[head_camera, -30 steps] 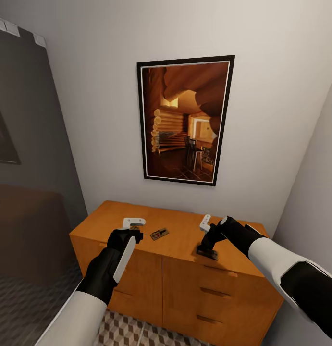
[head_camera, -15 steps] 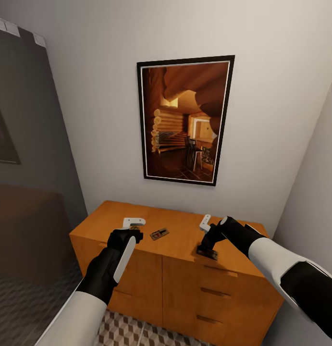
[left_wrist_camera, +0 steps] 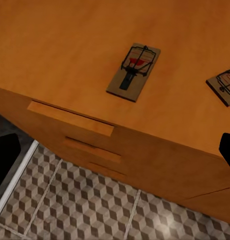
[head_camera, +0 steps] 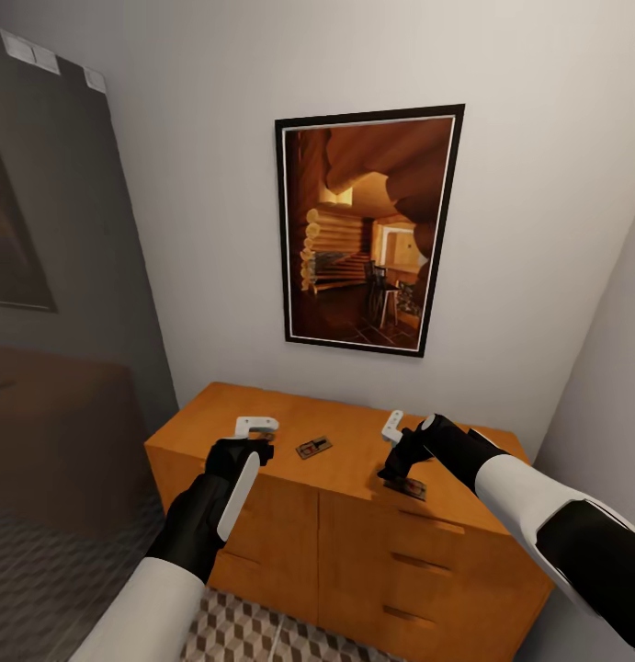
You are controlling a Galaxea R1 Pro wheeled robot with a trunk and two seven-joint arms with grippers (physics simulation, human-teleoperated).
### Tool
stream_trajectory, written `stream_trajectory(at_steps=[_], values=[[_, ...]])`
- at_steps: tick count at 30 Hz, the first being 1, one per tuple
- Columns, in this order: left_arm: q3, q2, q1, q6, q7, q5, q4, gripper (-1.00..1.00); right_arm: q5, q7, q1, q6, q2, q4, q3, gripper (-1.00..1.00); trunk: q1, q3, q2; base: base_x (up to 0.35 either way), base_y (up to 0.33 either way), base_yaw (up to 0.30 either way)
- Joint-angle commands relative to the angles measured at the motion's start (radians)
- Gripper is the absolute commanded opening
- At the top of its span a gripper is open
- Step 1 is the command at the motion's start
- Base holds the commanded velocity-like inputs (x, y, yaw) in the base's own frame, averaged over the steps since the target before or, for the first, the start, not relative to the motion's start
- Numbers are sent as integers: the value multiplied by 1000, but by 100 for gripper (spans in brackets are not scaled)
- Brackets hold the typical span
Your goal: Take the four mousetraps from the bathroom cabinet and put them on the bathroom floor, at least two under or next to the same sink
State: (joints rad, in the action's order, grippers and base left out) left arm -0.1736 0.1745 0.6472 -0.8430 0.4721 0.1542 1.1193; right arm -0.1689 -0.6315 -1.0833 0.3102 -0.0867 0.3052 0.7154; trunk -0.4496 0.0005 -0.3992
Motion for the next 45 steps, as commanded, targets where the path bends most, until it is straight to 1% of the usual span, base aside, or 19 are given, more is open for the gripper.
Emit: stream_trajectory(at_steps=[1,23,32,45], values=[[-1,0,0,-2,9,10,0,100,-9,-6,0,4,-1,3,-2,100,0,-1,-1,0,0,45],[-1,0,0,-2,10,10,0,100,-9,-5,0,4,-1,3,-2,100,0,-1,-1,0,-1,7],[-1,0,0,-2,10,10,0,100,-9,-5,0,4,-1,3,-2,100,0,-1,-1,0,-118,0],[-1,0,0,-2,10,10,0,100,-9,-4,0,4,-1,3,-2,100,0,-1,-1,0,-14,0]])
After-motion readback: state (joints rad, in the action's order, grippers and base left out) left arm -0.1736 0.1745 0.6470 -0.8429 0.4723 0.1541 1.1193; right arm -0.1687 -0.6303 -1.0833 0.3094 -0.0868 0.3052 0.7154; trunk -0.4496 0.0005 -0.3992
